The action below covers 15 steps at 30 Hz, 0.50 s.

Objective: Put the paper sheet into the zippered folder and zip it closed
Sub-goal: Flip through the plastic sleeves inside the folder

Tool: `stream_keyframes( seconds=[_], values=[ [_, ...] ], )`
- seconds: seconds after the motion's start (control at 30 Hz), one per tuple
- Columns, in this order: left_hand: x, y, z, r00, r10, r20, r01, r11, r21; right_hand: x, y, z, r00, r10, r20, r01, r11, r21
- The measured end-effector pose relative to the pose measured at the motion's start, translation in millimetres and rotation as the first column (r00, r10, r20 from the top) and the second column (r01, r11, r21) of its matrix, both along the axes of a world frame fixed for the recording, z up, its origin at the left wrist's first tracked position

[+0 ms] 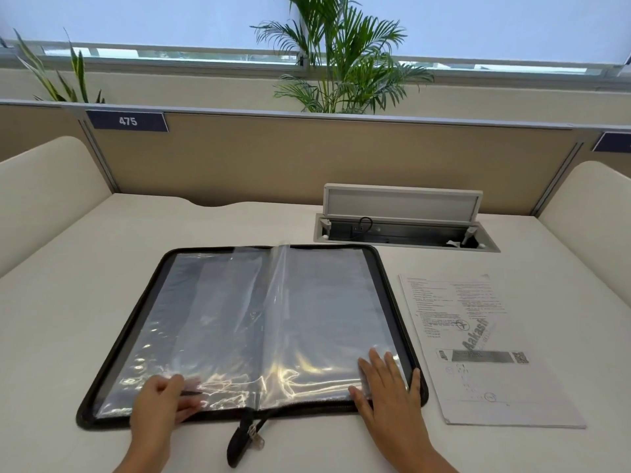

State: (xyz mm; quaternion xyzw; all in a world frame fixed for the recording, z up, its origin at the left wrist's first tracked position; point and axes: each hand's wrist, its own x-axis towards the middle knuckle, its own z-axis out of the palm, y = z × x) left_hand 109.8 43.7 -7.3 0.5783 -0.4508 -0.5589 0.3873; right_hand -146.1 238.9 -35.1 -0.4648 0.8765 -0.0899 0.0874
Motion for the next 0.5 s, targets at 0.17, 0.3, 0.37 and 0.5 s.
stream_keyframes(
  seconds=[0.17, 0.3, 0.37, 0.5],
  values=[
    [27.8, -16.3, 1.6, 0.991, 0.137, -0.003, -0.137, 0.990, -0.010, -1.7, 1.6, -4.6, 1.000, 0.002, -0.030, -0.002, 1.000, 0.014],
    [44.5, -25.0, 0.0, 0.978, 0.169, 0.121, -0.165, 0.985, -0.047, -2.5, 2.7, -6.2, 0.994, 0.039, -0.101, -0.038, 0.999, 0.004],
    [50.7, -26.6, 0.3, 0.965, 0.176, 0.195, -0.168, 0.984, -0.056, -2.9, 6.0, -2.8, 0.983, 0.047, -0.179, -0.057, 0.997, -0.050],
    [56.8, -26.9, 1.7, 0.883, 0.177, 0.434, -0.132, 0.983, -0.131, -1.8, 12.5, 5.7, 0.975, 0.076, -0.209, -0.098, 0.990, -0.096]
  ],
)
